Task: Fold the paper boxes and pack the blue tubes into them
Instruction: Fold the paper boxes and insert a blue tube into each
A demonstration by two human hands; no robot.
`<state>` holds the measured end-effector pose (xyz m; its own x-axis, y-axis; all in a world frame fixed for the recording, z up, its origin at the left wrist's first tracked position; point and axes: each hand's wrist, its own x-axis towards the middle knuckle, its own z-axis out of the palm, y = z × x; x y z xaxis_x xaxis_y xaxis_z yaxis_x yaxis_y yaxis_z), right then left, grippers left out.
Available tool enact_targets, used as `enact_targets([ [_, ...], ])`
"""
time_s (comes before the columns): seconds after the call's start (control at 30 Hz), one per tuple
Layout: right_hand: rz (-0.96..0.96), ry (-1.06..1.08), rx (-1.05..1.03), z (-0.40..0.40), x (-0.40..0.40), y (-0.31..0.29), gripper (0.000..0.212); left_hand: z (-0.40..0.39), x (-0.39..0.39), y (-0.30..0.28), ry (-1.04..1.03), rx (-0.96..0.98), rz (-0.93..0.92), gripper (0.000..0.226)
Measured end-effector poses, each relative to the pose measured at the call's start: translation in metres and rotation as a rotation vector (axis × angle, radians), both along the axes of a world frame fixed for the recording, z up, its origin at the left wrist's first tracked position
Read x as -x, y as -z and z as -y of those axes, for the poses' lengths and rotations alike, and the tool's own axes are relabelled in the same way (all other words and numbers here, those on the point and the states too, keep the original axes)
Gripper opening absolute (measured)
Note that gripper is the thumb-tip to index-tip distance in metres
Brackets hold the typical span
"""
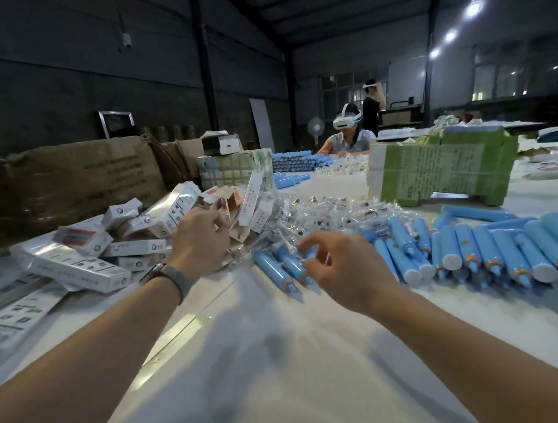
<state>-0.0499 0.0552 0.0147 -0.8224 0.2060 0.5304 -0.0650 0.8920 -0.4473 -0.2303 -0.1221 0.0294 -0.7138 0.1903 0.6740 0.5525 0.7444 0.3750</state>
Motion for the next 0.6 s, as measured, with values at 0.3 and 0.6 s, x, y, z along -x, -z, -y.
enact_targets([
  [0.3,-0.036,-0.296,0.05,0.003,-0.012,-0.012,0.078,-0.025,-0.136,-0.06,0.467,-0.288,0.422,0.021],
  [0.6,-0.119,-0.29,0.449,-0.008,-0.024,-0.032,0.03,-0.055,-0.161,-0.012,0.965,-0.525,0.328,0.048],
])
